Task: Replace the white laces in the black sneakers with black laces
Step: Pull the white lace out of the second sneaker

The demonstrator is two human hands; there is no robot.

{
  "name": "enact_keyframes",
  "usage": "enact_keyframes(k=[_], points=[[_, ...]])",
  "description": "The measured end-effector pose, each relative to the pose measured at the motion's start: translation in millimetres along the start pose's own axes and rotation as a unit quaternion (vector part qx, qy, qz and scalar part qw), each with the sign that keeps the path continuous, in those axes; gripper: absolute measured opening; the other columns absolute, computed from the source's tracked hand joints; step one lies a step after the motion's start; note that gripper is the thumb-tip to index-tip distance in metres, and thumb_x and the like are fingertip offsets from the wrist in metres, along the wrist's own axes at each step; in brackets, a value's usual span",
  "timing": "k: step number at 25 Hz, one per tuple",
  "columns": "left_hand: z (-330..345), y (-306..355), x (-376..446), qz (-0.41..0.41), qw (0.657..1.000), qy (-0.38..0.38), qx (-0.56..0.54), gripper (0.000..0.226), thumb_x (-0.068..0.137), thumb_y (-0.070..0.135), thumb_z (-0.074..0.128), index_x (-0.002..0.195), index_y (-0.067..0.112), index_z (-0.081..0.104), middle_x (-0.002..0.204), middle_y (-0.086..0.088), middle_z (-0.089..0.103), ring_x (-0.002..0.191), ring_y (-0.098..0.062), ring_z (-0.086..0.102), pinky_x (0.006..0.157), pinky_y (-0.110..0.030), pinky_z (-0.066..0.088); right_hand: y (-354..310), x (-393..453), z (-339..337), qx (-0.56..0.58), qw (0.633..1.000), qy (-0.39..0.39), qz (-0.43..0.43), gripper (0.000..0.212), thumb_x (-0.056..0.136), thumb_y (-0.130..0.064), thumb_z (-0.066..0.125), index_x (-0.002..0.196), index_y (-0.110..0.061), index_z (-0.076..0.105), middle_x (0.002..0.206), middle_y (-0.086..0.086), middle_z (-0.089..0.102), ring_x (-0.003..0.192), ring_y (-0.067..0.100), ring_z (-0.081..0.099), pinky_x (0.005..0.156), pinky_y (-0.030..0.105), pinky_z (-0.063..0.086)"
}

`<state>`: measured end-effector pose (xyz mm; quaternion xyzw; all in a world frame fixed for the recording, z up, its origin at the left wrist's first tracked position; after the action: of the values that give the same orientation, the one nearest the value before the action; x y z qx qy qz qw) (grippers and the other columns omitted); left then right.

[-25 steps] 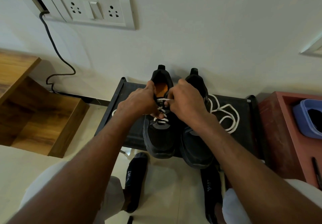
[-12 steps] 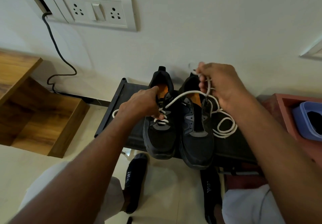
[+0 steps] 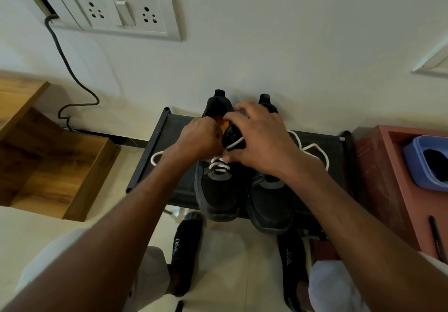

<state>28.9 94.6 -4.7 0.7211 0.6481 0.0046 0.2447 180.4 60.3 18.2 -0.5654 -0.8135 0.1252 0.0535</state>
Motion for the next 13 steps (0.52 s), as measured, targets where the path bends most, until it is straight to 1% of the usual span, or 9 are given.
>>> enact_keyframes(k=[2, 4, 5, 6, 8, 9, 11, 13], points=[[1, -2, 1, -0.012, 1.000, 0.013, -0.017, 0.020, 0.088, 0.013, 0.064, 0.068, 0.011, 0.061, 0.069, -0.004, 0.053, 0.068, -0.026, 0.052, 0.050, -0.030, 0.030, -6, -2, 17, -0.021, 0.998, -0.061, -0.003, 0.112, 0.068, -0.073, 0.081, 0.158, -0.030, 0.030, 0.165, 0.000, 0.027, 0.154, 0.024, 0.025, 0.125, 0.057, 0.017], [1, -3, -2, -0.021, 0.999, 0.019, -0.040, 0.030, 0.087, 0.012, 0.065, 0.059, 0.015, 0.056, 0.065, -0.004, 0.052, 0.063, -0.024, 0.049, 0.050, -0.029, 0.029, -7, -5, 32, -0.039, 0.995, -0.086, 0.017, 0.127, 0.062, -0.078, 0.081, 0.161, -0.030, 0.017, 0.165, 0.001, 0.028, 0.155, 0.025, 0.025, 0.126, 0.060, 0.011], [0, -3, -3, -0.022, 0.998, 0.020, -0.053, 0.031, 0.087, 0.010, 0.066, 0.058, 0.015, 0.057, 0.065, -0.005, 0.054, 0.062, -0.025, 0.051, 0.051, -0.028, 0.031, -7, -5, 36, -0.044, 0.995, -0.081, 0.023, 0.131, 0.060, -0.079, 0.081, 0.161, -0.030, 0.014, 0.164, 0.002, 0.029, 0.155, 0.026, 0.025, 0.126, 0.061, 0.011], [-1, -4, -4, -0.020, 0.998, 0.019, -0.063, 0.027, 0.087, 0.009, 0.066, 0.061, 0.013, 0.062, 0.068, -0.008, 0.059, 0.065, -0.027, 0.054, 0.053, -0.028, 0.033, -7, -5, 39, -0.046, 0.996, -0.072, 0.025, 0.133, 0.058, -0.079, 0.082, 0.160, -0.030, 0.012, 0.164, 0.001, 0.030, 0.155, 0.026, 0.025, 0.126, 0.061, 0.010], [-3, -5, -5, -0.007, 0.998, 0.013, -0.065, 0.015, 0.087, 0.008, 0.067, 0.073, 0.010, 0.072, 0.081, -0.012, 0.070, 0.077, -0.028, 0.064, 0.060, -0.030, 0.044, -8, -4, 40, -0.035, 0.997, -0.064, 0.036, 0.136, 0.057, -0.075, 0.086, 0.160, -0.029, 0.011, 0.164, 0.001, 0.030, 0.156, 0.025, 0.022, 0.125, 0.061, 0.009], [-4, -5, -6, 0.000, 0.998, 0.012, -0.066, 0.013, 0.086, 0.008, 0.069, 0.074, 0.013, 0.074, 0.085, -0.010, 0.072, 0.082, -0.027, 0.066, 0.065, -0.031, 0.048, -8, -3, 40, -0.026, 0.997, -0.066, 0.042, 0.137, 0.057, -0.073, 0.088, 0.160, -0.028, 0.011, 0.164, 0.000, 0.030, 0.157, 0.025, 0.021, 0.124, 0.061, 0.009], [-5, -7, -6, 0.003, 0.997, 0.006, -0.079, 0.021, 0.084, 0.009, 0.076, 0.068, 0.021, 0.070, 0.082, -0.002, 0.071, 0.084, -0.022, 0.067, 0.069, -0.031, 0.050, -9, -3, 40, -0.021, 0.996, -0.069, 0.051, 0.138, 0.055, -0.071, 0.090, 0.160, -0.028, 0.010, 0.165, -0.001, 0.030, 0.157, 0.024, 0.021, 0.124, 0.062, 0.011], [-7, -9, -9, -0.001, 0.995, 0.002, -0.101, 0.026, 0.083, 0.008, 0.079, 0.065, 0.022, 0.068, 0.073, 0.005, 0.066, 0.080, -0.016, 0.064, 0.065, -0.027, 0.045, -9, -3, 40, -0.020, 0.996, -0.068, 0.057, 0.139, 0.054, -0.071, 0.091, 0.159, -0.028, 0.010, 0.165, -0.002, 0.031, 0.157, 0.025, 0.020, 0.123, 0.063, 0.014]])
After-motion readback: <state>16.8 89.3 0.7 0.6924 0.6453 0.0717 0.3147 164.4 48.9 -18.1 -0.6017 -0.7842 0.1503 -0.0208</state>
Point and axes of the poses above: each hand's wrist, its own x-axis towards the middle knuckle, its own z-axis out of the palm, y = z × x, the point moved 2 cm from there along x, towards the middle knuckle
